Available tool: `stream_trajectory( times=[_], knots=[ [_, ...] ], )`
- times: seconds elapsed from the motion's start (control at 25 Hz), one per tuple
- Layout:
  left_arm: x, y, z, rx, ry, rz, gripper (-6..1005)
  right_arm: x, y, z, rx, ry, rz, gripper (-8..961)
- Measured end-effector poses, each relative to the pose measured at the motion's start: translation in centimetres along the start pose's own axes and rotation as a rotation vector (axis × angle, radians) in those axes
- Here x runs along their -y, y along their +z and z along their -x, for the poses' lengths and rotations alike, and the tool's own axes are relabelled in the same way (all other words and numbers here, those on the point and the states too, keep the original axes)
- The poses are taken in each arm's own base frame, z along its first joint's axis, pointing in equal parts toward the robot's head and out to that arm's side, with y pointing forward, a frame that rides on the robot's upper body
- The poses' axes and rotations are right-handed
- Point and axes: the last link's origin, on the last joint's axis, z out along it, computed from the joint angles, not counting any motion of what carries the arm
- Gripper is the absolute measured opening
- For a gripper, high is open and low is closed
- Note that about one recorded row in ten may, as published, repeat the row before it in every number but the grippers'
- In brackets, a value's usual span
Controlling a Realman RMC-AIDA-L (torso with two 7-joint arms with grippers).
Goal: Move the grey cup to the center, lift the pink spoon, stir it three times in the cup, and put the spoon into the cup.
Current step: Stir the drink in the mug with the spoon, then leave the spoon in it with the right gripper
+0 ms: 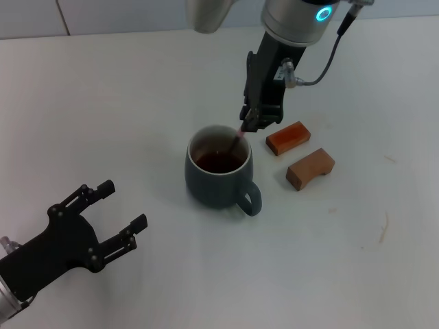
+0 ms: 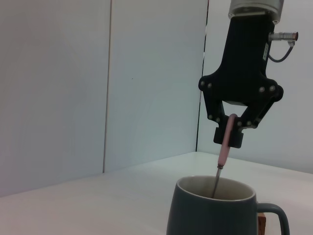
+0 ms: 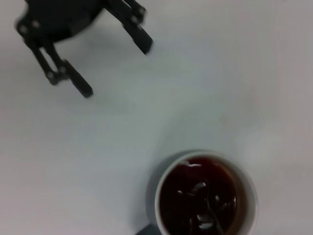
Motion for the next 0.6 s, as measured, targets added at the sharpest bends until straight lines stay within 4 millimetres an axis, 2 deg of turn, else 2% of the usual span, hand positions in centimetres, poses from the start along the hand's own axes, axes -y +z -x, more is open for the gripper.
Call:
stream_trajectory(
  times=[0.32,0.44,0.6],
  knots=[
    [0.0,0.1,0.0,-0.002,-0.001,0.000,820,-1.1,-0.4,0.5,0.017,-0.048,0.060,121],
    [0.0,0.0,0.0,-0.004,-0.002,-0.005,820,-0.5,-0.3,0.8,0.045,-0.050,0.023,121],
    [0.0,0.0,-0.1,-0.006,-0.003,-0.007,820,0.1,-0.1,0.3,0.000,-0.017,-0.014,121]
  ],
)
